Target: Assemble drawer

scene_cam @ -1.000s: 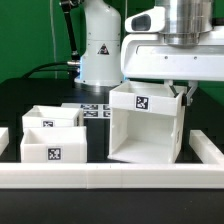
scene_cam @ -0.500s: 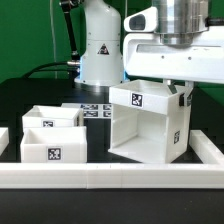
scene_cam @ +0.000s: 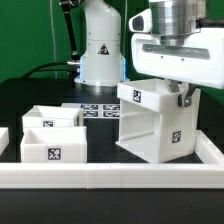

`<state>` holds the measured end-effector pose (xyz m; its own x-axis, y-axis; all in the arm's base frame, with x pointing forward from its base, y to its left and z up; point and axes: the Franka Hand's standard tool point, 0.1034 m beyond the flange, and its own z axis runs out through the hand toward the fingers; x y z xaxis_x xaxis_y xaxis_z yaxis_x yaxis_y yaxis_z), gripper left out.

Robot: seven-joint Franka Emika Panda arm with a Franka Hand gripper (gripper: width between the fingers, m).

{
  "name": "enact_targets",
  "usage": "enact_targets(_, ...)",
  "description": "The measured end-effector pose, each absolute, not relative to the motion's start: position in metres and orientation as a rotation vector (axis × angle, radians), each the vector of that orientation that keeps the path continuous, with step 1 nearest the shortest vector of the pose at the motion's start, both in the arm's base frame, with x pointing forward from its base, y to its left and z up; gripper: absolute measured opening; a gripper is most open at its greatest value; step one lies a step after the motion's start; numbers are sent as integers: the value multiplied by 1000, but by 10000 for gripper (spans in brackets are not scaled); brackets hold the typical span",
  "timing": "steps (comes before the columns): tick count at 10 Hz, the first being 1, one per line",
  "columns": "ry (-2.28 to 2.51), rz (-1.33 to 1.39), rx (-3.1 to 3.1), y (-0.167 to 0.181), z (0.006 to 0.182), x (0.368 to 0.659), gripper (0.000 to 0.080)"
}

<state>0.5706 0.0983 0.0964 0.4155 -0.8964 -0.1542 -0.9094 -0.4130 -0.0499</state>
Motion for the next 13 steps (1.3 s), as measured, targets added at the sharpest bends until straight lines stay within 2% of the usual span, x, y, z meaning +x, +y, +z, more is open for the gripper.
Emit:
enact_targets(4, 1904, 197, -2304, 101, 96, 575, 38)
enact_targets(11, 1896, 148, -2258, 99, 97, 636, 38)
enact_targets(13, 1904, 157, -2253, 98, 97, 644, 38)
